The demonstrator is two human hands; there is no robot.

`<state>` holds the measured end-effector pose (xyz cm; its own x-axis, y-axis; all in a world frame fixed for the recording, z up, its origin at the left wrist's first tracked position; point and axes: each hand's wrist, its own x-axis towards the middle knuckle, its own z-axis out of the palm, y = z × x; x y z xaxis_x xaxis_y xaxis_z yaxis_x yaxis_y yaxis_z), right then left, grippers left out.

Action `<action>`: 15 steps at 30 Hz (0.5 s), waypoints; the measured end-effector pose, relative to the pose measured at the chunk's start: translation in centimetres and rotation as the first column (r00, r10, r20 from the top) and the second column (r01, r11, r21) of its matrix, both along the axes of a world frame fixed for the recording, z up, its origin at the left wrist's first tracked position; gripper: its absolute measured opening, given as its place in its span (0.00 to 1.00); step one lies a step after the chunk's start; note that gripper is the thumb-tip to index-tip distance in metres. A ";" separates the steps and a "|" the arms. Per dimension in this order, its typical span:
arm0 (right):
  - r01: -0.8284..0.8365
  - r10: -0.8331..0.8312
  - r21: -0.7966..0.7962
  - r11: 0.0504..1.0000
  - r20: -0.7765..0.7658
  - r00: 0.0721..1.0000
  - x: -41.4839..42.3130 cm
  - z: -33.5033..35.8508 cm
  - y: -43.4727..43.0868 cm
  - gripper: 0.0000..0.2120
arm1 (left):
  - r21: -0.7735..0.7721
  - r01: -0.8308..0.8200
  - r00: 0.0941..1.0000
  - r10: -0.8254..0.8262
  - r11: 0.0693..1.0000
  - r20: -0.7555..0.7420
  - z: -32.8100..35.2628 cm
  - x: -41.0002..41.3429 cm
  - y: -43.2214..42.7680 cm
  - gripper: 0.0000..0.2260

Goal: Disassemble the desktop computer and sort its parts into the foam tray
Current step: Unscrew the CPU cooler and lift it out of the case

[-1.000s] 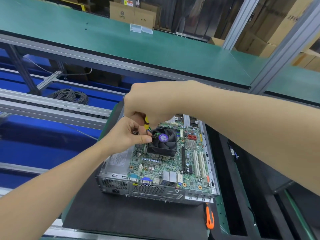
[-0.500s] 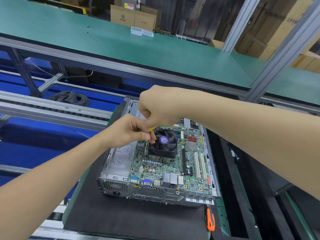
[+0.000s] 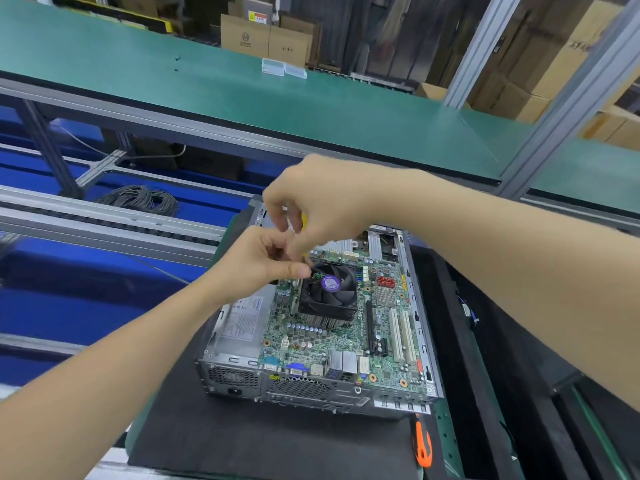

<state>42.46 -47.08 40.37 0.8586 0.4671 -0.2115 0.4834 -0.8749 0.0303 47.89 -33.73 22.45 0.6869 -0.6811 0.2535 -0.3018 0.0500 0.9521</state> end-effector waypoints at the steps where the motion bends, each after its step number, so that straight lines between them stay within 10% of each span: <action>1: 0.041 -0.045 0.077 0.996 0.054 0.998 -0.1 0.4 -0.1 0.10 | -0.036 -0.038 0.999 0.038 0.999 -0.010 0.3 0.2 -0.2 0.10; 15: 0.412 -0.471 0.336 0.847 0.111 0.875 1.5 -1.2 -3.8 0.06 | 0.396 -0.131 0.978 0.053 0.909 0.202 -2.4 2.1 -0.2 0.07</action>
